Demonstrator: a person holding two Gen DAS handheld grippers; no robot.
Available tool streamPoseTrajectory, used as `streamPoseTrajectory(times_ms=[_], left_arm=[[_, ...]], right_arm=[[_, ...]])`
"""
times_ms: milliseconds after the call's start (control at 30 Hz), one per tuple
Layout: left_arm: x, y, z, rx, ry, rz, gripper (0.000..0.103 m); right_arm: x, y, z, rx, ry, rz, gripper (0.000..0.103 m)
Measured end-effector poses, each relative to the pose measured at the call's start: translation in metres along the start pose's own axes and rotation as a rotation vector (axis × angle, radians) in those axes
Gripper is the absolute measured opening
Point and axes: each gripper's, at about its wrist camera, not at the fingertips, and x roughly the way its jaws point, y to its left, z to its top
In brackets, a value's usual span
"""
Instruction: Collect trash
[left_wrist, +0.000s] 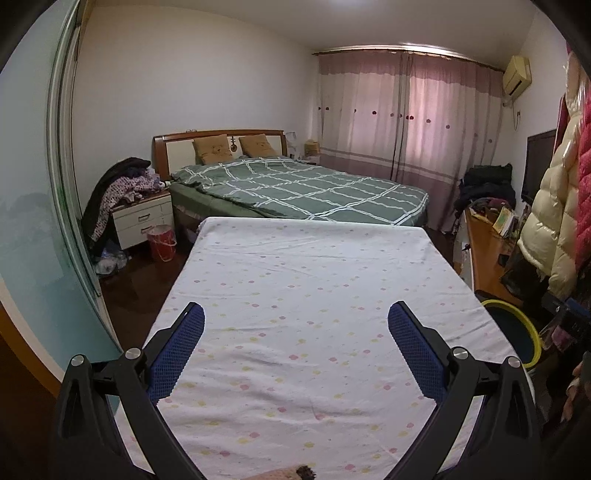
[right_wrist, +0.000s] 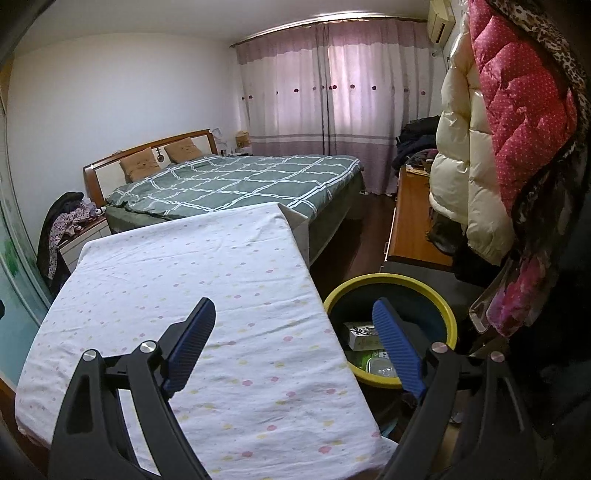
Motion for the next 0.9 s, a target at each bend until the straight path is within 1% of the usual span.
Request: streamPoseTrajectory(times_ms=[233,900], left_arm=[[0.0073,-0.0095,0.0013,0.008,0.017,-0.015,0.098],[0.0042,-0.0120,0.0022,0.014,0.004,-0.010,0.098]], right_arm=[[0.0002,-0.0031,0.0002,0.005,-0.001,-0.007,0.083],[0.0011,-0.0005,0.0010,0.001,0.002,-0.002,0.083]])
